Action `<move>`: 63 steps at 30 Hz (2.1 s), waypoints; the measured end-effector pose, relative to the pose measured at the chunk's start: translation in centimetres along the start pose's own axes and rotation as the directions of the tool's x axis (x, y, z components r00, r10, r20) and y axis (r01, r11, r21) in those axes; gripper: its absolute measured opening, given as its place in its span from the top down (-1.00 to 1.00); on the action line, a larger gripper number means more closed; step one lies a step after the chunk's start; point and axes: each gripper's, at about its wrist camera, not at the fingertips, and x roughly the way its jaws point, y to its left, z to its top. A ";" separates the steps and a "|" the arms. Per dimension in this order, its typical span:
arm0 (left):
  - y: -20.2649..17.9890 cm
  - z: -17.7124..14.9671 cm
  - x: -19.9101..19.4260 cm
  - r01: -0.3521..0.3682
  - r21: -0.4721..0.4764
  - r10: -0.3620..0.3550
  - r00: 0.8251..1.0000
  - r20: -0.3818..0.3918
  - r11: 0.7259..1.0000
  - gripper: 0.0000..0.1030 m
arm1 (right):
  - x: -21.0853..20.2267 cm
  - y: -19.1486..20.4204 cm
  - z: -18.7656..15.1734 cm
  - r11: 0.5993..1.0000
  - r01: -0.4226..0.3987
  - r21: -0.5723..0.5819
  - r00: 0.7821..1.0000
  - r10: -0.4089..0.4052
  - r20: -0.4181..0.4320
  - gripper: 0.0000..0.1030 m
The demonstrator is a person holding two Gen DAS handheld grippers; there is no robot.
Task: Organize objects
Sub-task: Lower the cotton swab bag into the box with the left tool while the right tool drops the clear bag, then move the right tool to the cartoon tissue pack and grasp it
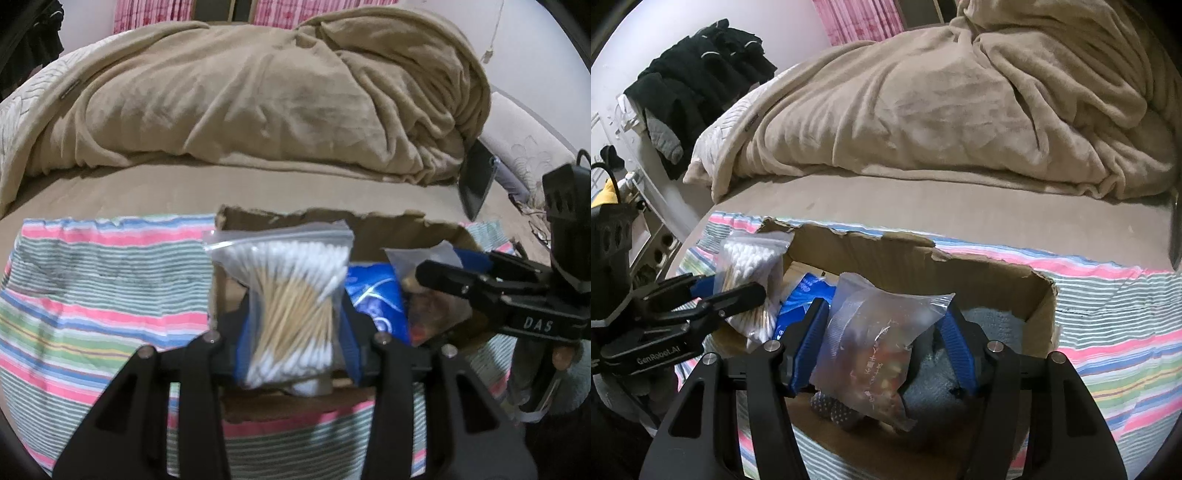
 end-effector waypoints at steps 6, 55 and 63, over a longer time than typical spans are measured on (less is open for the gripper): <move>-0.1 0.0 0.0 -0.009 0.002 0.010 1.000 -0.020 1.000 0.12 | 0.5 0.3 0.1 1.000 0.021 -0.017 1.000 -0.021 -0.002 -0.25; -3.5 -11.8 -15.7 -0.009 -0.052 0.012 0.998 0.060 0.999 -0.43 | -11.2 6.9 -11.5 0.998 0.057 0.013 0.998 -0.057 -0.001 -0.58; -3.4 -14.1 -15.8 -0.020 -0.067 0.023 0.999 0.031 0.998 -0.43 | -11.3 7.6 -13.6 0.999 0.049 -0.013 0.998 -0.049 -0.034 -0.74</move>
